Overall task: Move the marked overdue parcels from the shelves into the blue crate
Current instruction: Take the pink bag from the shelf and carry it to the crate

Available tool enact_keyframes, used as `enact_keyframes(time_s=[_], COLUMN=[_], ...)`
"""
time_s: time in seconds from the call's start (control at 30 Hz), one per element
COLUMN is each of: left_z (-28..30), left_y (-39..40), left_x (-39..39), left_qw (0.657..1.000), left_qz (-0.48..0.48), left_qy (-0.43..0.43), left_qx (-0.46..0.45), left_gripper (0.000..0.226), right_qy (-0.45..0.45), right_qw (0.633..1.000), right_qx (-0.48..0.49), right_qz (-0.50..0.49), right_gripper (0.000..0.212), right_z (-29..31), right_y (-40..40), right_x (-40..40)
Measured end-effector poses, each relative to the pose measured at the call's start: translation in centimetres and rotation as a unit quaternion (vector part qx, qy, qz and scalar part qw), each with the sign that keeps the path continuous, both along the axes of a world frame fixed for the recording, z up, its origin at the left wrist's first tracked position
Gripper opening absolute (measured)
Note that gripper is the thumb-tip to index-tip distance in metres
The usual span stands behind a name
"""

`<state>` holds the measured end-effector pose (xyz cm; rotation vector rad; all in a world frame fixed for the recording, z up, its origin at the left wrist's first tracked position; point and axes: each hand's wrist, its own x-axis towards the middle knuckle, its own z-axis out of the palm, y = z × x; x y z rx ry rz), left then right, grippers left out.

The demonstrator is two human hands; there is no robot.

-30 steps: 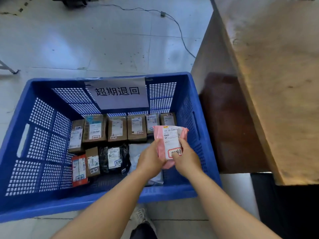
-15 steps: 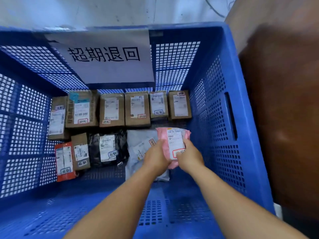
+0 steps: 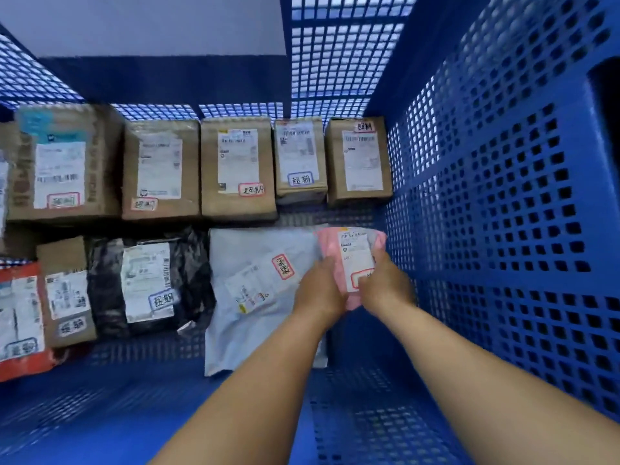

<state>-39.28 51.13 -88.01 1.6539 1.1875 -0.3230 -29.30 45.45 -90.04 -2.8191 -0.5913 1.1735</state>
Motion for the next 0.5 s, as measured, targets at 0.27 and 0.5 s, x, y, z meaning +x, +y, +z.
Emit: enact_keyframes(time_s=[0.27,0.5], left_z=[-6.7,-7.3], left_y=[0.7,0.7], left_x=[3.2,2.5], left_qw=[0.998,0.996], left_qz=[-0.007,-0.027], left_qy=[-0.067,-0.080], left_qx=[0.012,-0.009], left_gripper=[0.037,0.053], right_qy=[-0.039,0.043], right_qw=[0.993,0.991], right_qx=[0.096,0.115], right_qz=[0.054,0.050], right_gripper=[0.087,0.080], right_z=[-5.7,-6.5], right_y=[0.9,0.3], right_x=[2.5,2.5])
